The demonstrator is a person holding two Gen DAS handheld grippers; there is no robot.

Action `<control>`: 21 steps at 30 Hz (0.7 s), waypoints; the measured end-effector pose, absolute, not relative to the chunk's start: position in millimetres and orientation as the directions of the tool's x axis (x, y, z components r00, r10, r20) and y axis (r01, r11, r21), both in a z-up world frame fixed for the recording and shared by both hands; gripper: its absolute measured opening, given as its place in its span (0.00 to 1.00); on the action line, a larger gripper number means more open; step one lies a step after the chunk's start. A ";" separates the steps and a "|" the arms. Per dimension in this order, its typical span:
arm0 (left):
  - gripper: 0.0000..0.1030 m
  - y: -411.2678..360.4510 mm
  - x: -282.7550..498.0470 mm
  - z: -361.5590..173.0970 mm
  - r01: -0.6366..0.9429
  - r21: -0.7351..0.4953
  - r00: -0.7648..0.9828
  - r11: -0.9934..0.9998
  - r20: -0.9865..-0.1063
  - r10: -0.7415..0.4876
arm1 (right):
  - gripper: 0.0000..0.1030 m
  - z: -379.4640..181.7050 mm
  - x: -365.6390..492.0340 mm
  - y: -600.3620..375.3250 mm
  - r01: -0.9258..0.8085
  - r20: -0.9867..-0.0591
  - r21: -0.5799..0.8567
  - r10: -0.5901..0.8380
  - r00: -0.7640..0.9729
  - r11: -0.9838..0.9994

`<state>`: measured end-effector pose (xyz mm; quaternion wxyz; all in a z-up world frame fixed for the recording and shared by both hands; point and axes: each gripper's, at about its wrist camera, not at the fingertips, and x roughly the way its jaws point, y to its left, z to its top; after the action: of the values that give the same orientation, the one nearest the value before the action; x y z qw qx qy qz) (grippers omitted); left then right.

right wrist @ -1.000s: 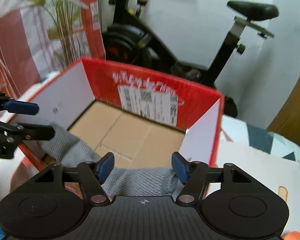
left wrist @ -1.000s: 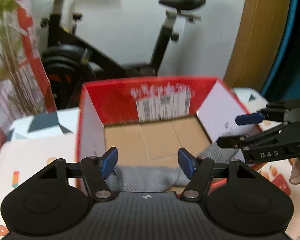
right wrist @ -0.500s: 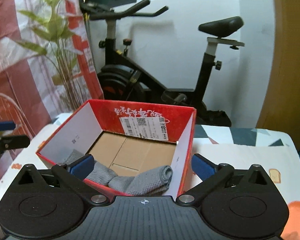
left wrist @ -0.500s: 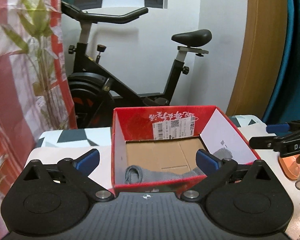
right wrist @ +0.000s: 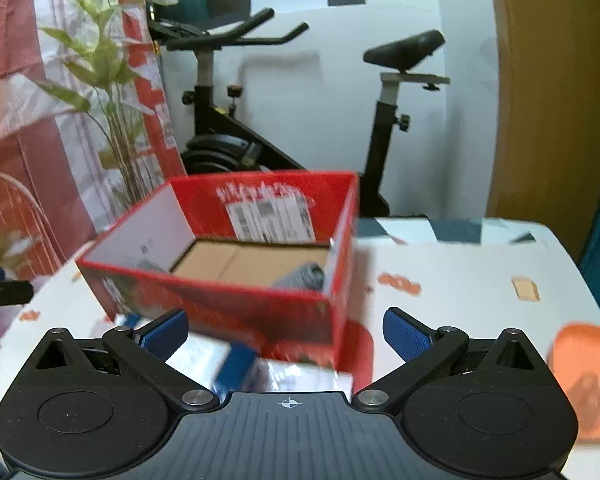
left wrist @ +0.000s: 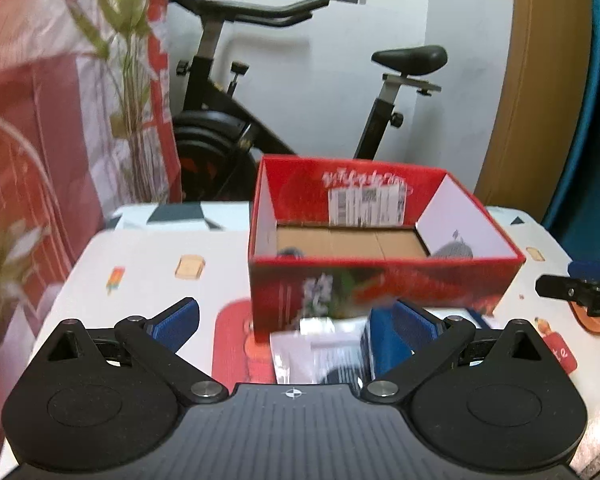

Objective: Organize soft objects
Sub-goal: 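Move the right tool back to the blue-and-white packaged bag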

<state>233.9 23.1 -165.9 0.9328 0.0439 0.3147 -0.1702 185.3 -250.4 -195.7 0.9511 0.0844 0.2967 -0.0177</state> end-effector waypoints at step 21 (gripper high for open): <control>0.92 2.1 221.4 -210.9 0.419 -0.131 0.631 0.898 -0.670 -0.392 | 0.91 -262.2 178.3 -197.9 -0.061 -0.646 0.148 0.143 0.750 0.987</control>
<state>221.4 2.1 -210.9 0.9028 0.0184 0.3663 -0.2247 178.3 -197.9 -262.2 0.9336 0.0587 0.3491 0.0546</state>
